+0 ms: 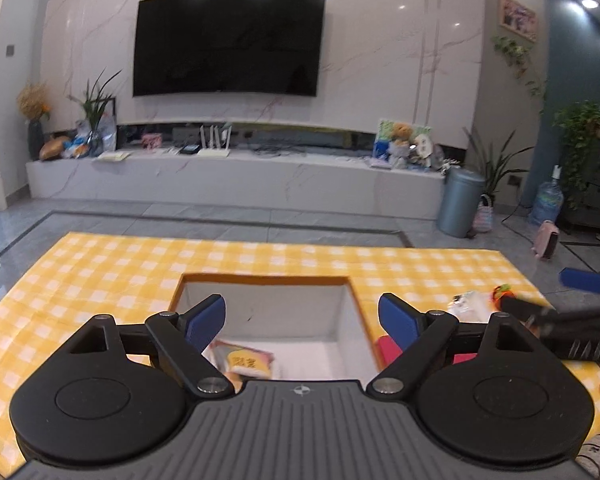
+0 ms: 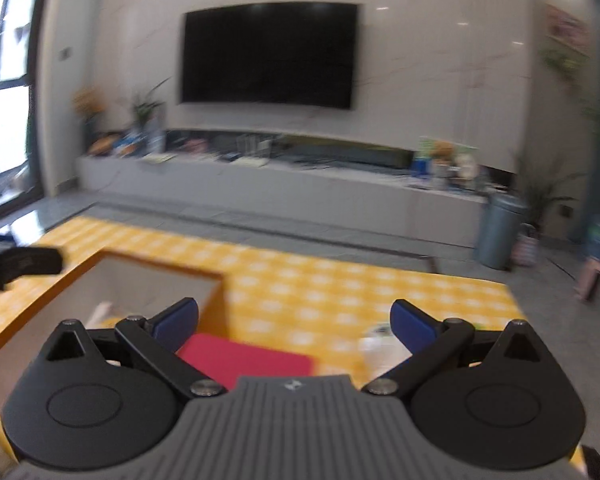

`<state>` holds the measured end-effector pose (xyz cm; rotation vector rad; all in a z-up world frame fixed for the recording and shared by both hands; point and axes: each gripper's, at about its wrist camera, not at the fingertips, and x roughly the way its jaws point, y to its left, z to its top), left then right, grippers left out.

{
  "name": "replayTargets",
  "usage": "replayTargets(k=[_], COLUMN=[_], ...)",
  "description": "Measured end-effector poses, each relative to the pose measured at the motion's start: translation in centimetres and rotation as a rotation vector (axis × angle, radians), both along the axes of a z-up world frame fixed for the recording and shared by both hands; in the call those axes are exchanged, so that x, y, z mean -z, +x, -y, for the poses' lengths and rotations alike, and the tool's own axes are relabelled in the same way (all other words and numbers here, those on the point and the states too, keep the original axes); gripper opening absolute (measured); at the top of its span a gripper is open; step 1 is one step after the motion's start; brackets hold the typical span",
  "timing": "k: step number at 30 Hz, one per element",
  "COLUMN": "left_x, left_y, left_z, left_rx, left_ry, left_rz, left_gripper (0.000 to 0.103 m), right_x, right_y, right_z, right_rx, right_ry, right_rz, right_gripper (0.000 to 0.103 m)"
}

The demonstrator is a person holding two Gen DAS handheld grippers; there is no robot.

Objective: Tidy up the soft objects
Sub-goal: 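Move both open tools back over the pile of soft items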

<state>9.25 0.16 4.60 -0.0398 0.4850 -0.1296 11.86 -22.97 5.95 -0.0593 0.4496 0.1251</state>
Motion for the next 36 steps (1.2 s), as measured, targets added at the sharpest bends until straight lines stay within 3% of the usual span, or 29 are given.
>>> replayTargets(k=[8, 14, 19, 27, 32, 36], left_x=[-1.4, -1.9, -2.6, -2.8, -1.7, 0.2], left_y=[-1.1, -1.5, -1.5, -0.5, 1.7, 4.3], left_z=[3.9, 8.6, 12.3, 18.0, 22.1, 25.6], left_rx=[0.070, 0.198, 0.263, 0.373, 0.425, 0.473], left_ry=[0.016, 0.095, 0.086, 0.052, 0.072, 0.156], left_rz=[-0.001, 0.040, 0.032, -0.016, -0.065, -0.098], left_gripper=[0.101, 0.101, 0.101, 0.101, 0.101, 0.101], right_x=[-2.1, -2.5, -2.0, 1.6, 4.1, 5.8], right_y=[-3.5, -5.7, -7.1, -6.1, -4.8, -4.1], right_z=[8.1, 13.4, 17.0, 22.1, 23.7, 24.8], right_rx=[0.237, 0.331, 0.403, 0.483, 0.511, 0.529], right_ry=[-0.008, 0.110, 0.193, 0.405, 0.449, 0.443], right_rz=[0.067, 0.098, 0.114, 0.025, -0.045, -0.111], right_gripper=[0.100, 0.100, 0.100, 0.100, 0.100, 0.100])
